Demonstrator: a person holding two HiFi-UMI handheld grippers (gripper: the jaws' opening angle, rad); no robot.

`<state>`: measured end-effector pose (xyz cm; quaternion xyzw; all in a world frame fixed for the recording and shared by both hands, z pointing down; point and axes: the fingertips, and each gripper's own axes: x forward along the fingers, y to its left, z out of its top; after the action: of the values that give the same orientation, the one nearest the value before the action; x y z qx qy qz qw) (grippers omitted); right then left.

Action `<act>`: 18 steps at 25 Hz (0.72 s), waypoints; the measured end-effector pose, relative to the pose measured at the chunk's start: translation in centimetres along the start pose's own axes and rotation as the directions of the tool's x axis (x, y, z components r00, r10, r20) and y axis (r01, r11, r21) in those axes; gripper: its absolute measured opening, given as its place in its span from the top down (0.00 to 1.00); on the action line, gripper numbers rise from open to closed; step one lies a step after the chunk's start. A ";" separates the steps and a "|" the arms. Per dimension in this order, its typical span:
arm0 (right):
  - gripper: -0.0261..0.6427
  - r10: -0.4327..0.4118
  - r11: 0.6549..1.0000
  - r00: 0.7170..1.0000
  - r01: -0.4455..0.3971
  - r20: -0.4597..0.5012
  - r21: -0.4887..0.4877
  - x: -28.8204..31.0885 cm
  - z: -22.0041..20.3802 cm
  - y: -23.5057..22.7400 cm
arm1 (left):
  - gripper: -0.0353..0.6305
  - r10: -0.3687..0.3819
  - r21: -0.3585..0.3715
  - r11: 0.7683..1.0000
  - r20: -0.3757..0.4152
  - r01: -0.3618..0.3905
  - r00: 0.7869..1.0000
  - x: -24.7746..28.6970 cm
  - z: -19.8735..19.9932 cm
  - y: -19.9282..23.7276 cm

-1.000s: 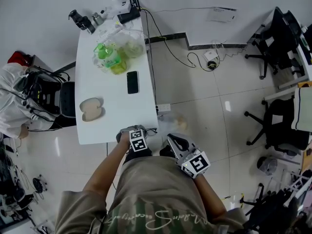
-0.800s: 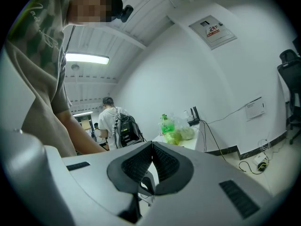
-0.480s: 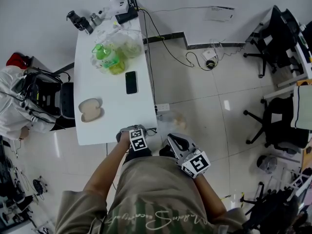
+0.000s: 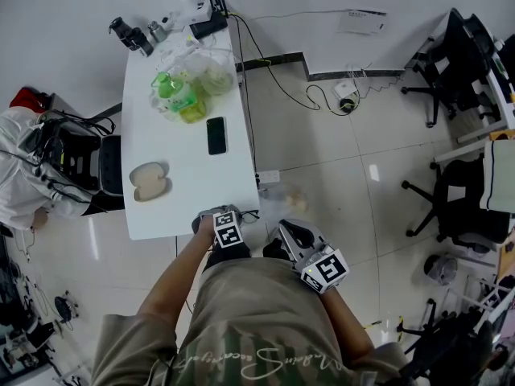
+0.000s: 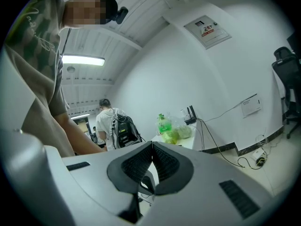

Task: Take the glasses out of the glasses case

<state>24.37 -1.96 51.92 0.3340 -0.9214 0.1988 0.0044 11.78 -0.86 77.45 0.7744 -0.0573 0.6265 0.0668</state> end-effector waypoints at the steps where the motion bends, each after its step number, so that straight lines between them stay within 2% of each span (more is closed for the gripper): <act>1: 0.94 0.001 1.000 1.000 -0.001 -0.002 -0.005 0.0 0.0 0.0 | 0.92 -0.005 -0.003 1.000 0.005 0.005 1.000 0.0 0.0 0.0; 9: 0.94 0.023 0.999 1.000 -0.024 -0.020 -0.037 -0.2 -0.3 0.9 | 0.92 -0.012 -0.008 1.000 0.023 0.012 1.000 0.0 0.0 -0.3; 18: 0.94 0.022 0.999 0.999 -0.023 -0.023 -0.038 -0.5 -0.5 1.2 | 0.92 0.007 0.031 1.000 0.007 -0.007 1.000 -0.4 -0.1 -0.5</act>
<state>23.93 -0.60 51.86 0.3211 -0.9286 0.1851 0.0187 11.71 -0.33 77.08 0.7774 -0.0506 0.6247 0.0525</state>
